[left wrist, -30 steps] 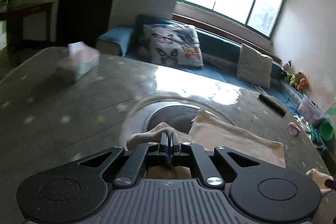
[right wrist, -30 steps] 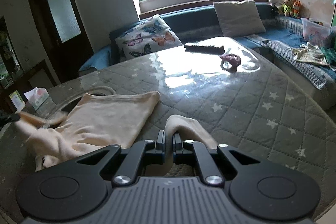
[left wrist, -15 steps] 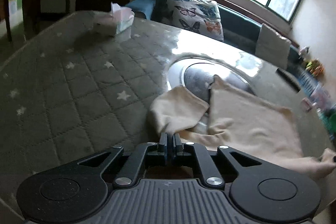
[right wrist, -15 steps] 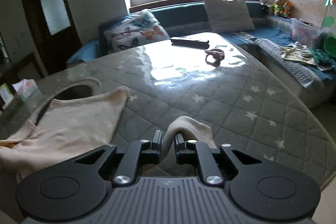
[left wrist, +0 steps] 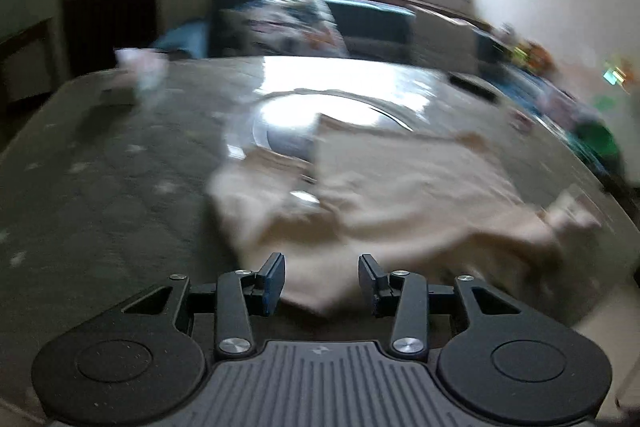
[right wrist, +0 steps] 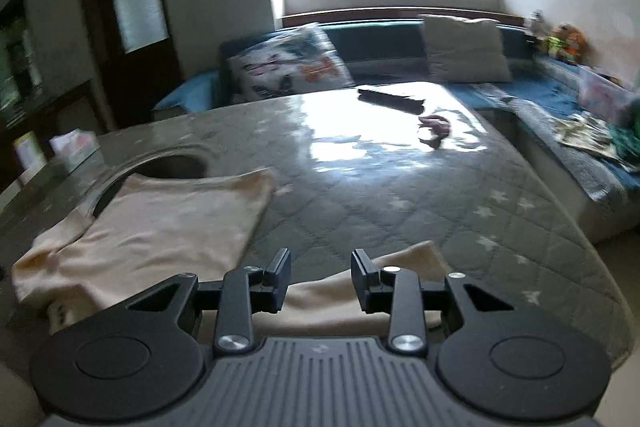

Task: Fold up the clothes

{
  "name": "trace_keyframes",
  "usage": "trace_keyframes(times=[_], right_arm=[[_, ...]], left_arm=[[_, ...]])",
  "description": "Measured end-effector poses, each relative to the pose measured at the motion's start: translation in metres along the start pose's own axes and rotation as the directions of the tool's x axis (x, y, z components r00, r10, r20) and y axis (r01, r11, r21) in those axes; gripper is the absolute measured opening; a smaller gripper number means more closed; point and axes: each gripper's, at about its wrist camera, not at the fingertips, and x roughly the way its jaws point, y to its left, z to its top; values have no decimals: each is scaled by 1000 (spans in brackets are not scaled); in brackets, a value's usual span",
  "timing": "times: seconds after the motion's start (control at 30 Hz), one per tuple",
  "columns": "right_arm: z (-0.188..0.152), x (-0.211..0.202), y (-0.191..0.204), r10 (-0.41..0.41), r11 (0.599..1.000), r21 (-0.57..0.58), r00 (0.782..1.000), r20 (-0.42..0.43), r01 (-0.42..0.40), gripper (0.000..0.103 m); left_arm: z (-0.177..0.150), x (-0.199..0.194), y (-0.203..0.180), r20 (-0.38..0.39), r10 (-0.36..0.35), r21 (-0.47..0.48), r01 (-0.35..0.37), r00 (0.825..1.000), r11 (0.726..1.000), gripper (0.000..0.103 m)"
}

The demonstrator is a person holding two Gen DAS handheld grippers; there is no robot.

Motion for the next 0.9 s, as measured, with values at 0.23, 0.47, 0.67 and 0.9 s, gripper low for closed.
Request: trace_keyframes(times=[0.23,0.47,0.67,0.9], right_arm=[[-5,6,45,204,968,-131,974,-97,-216,33],[-20,18,106,389,853,-259,882,-265,-454,32],[-35,33,139,430,786,-288,818,-381,-547,31],[-39,48,149,405,787,-290,811,-424,-544,15]], left_arm=[[-14,22,-35,-86,-108,92,116,990,989,43],[-21,35,-56,-114,-136,146,152,984,978,42],[-22,42,-63,-124,-134,180,156,983,971,41],[-22,50,-59,-138,-130,167,152,982,974,16]])
